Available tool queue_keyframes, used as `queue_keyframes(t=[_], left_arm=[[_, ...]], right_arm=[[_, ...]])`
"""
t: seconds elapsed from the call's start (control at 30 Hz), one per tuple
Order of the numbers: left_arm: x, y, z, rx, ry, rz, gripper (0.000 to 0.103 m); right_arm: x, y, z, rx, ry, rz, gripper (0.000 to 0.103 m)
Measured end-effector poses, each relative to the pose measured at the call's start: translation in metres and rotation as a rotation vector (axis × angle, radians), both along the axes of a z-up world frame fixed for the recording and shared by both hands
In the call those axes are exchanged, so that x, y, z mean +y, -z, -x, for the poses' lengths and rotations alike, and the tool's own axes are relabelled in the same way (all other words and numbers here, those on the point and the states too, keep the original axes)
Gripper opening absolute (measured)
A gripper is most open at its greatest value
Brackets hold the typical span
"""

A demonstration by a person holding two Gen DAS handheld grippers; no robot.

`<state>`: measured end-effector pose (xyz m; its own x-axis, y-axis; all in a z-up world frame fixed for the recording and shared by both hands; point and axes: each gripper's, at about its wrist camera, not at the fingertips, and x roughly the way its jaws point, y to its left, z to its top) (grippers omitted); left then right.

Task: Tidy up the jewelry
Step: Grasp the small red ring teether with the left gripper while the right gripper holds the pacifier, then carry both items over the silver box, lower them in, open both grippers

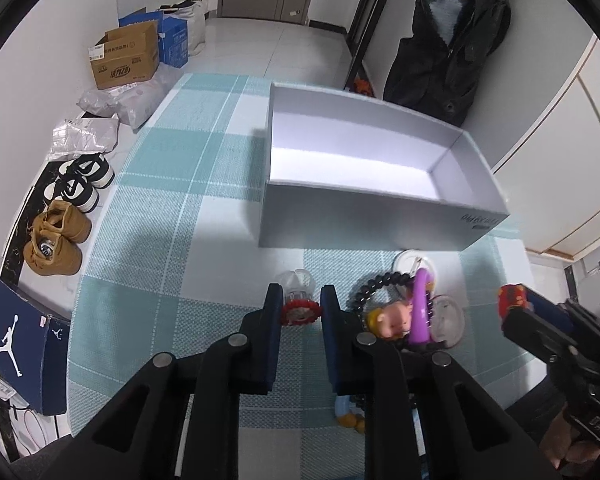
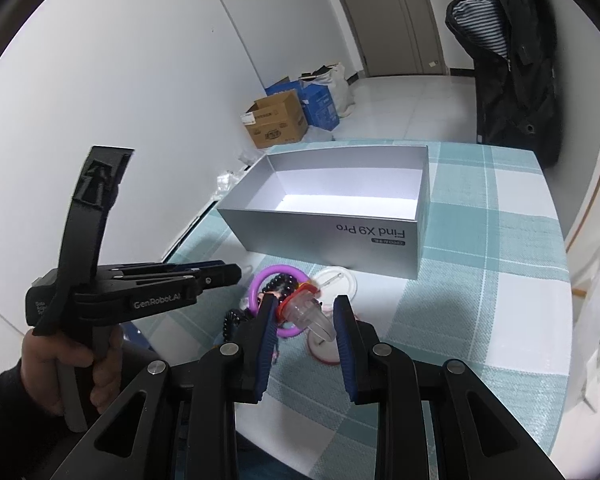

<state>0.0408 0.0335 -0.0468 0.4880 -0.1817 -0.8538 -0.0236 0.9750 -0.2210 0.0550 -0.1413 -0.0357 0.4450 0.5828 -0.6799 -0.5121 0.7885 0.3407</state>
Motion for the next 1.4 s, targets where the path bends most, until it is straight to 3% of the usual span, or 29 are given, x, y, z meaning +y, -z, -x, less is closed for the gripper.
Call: queue_keyframes(t=[0.43, 0.77, 1.13, 1.4], left_arm=[[-0.005, -0.056, -0.001, -0.182, 0.031, 0.079, 0.014], [-0.005, -0.055, -0.049, -0.159, 0.090, 0.119, 0.014], [-0.003, -0.033, -0.078, -0.087, 0.100, 0.223, 0.014], [-0.008, -0.030, -0.084, -0.084, 0.106, 0.185, 0.014]], right_arm=[[-0.011, -0.034, -0.035, 0.001, 0.042, -0.085, 0.027], [0.000, -0.049, -0.088, -0.003, 0.018, -0.102, 0.027], [0.020, -0.021, -0.129, 0.081, -0.024, -0.085, 0.027], [0.023, -0.011, -0.140, 0.117, -0.029, -0.080, 0.027]])
